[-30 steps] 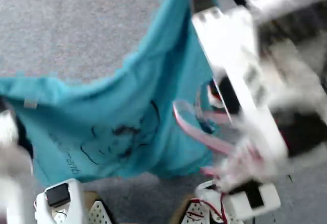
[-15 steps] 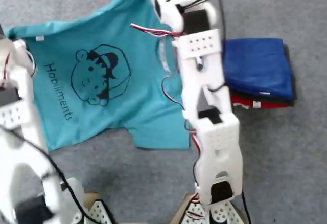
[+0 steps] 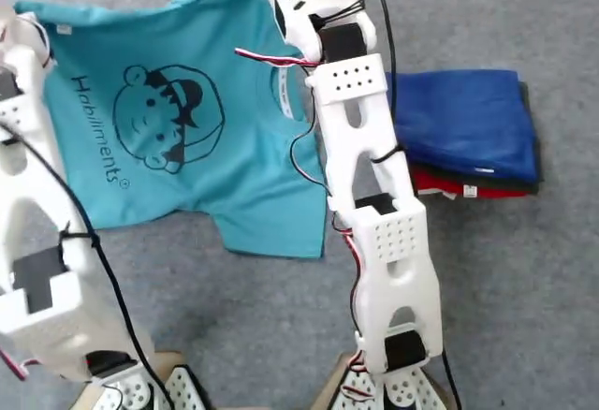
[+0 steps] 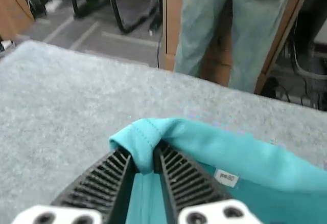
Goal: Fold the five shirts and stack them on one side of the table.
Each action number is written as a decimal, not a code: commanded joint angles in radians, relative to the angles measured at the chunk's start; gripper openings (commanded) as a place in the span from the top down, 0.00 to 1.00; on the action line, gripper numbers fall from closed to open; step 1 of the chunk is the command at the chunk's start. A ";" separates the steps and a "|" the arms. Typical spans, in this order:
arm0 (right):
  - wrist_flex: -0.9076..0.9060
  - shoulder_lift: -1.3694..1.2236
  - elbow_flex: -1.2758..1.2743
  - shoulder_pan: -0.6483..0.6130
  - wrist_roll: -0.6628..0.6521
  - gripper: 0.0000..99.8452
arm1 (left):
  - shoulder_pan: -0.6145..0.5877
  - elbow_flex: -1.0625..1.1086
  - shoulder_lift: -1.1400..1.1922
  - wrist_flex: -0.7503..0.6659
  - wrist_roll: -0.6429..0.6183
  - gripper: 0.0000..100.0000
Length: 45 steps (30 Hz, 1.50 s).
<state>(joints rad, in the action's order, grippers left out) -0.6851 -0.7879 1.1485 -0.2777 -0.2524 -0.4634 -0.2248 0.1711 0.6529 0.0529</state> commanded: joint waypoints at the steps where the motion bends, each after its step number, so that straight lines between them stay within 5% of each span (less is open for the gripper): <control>1: -0.043 0.027 0.016 0.012 0.009 0.99 | -0.001 -0.133 0.023 0.137 -0.003 0.97; 10: -0.692 0.073 0.188 -0.008 0.002 0.99 | -0.013 -0.124 0.037 0.543 0.153 0.97; 15: -1.068 0.070 0.323 -0.040 -0.054 0.99 | -0.016 0.047 0.026 0.611 0.265 0.97; 21: -1.085 0.166 0.232 -0.061 -0.040 0.99 | -0.096 0.214 0.035 0.606 0.339 0.97; 33: -1.020 0.567 -0.659 -0.109 -0.051 0.99 | -0.151 0.377 0.032 0.608 0.497 0.97; 45: -1.010 0.725 -0.935 -0.097 -0.091 0.99 | -0.206 0.412 0.035 0.542 0.623 0.97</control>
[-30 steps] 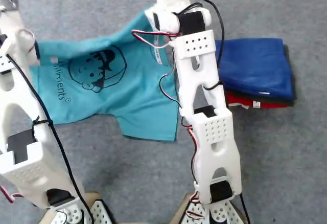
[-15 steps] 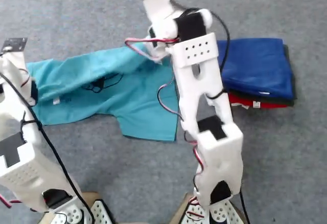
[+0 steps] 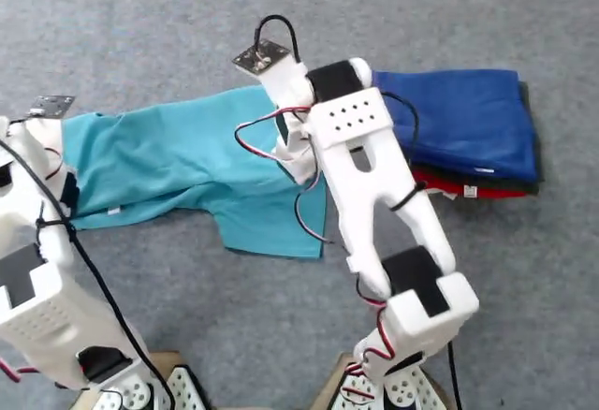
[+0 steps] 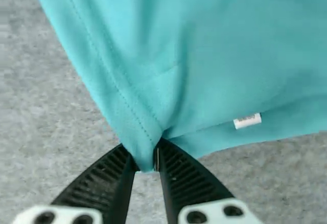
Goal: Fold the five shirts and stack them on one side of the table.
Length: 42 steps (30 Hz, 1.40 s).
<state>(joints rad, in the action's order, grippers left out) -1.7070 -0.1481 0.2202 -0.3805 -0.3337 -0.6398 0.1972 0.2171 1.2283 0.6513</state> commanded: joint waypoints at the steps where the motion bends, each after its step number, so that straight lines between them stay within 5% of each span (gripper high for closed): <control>1: 0.012 0.102 -0.012 0.006 -0.009 0.99 | -0.036 -0.010 -0.011 -0.049 0.025 0.97; 17: 0.178 0.133 -0.421 0.032 -0.011 0.99 | -0.047 0.076 -0.011 -0.087 0.117 0.97; 36: 0.155 0.196 -0.447 0.087 -0.011 0.99 | -0.096 -0.058 0.106 -0.101 0.118 0.97; 42: 0.288 0.196 -0.587 0.087 -0.011 0.99 | -0.082 -0.067 0.163 -0.051 0.124 0.97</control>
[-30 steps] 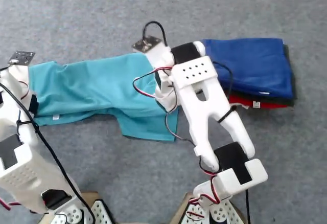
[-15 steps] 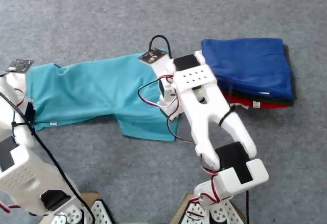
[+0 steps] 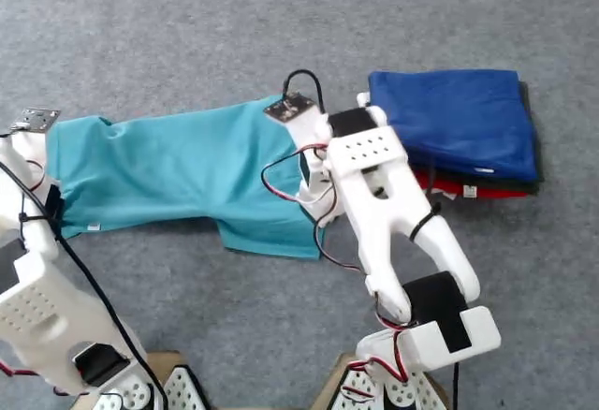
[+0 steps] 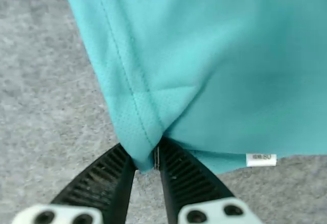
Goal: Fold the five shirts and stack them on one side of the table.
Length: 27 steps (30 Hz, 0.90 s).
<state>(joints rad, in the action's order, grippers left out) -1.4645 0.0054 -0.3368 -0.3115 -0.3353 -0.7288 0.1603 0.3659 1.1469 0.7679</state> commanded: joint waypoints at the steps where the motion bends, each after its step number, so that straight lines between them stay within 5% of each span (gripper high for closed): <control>1: 0.064 0.042 -0.039 0.018 -0.009 0.98 | 0.010 -0.039 0.014 0.046 0.009 0.97; 6: 0.087 0.053 -0.024 0.025 0.025 0.76 | -0.013 -0.148 0.014 0.129 0.002 0.81; 10: 0.058 0.048 0.050 0.025 0.000 0.62 | -0.048 -0.312 0.014 0.288 0.011 0.81; 16: 0.031 0.042 0.200 0.025 0.000 0.77 | -0.090 -0.633 0.018 0.539 0.100 0.85; 19: 0.092 0.031 0.285 0.020 0.034 0.99 | -0.024 -0.745 0.031 0.554 -0.020 0.98; 27: 0.270 -0.246 0.565 0.023 0.226 0.98 | 0.217 -0.825 0.213 0.336 -0.365 0.97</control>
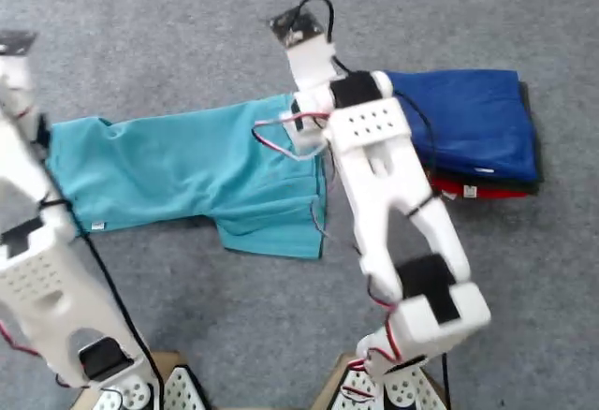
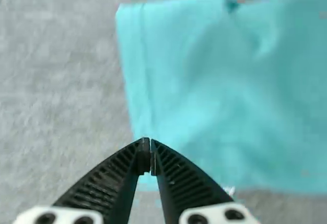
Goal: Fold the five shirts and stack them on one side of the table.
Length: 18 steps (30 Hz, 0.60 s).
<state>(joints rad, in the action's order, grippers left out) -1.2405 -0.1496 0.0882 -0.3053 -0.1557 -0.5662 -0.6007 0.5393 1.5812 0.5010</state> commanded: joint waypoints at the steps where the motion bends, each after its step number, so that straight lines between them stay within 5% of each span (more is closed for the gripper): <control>1: 0.055 -0.147 0.189 0.017 0.063 0.98 | 0.065 -0.076 0.071 -0.137 -0.123 0.97; 7: 0.051 -0.522 0.539 0.018 0.103 0.98 | 0.081 -0.182 0.284 -0.249 -0.176 0.97; 18: -0.196 -1.093 1.237 0.130 0.095 0.99 | -0.031 -0.441 0.525 -0.127 -0.198 0.97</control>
<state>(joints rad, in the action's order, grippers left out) -1.3633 -1.1607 1.1162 -0.2071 -0.0591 -0.5493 -0.9720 1.0472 1.3924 0.3214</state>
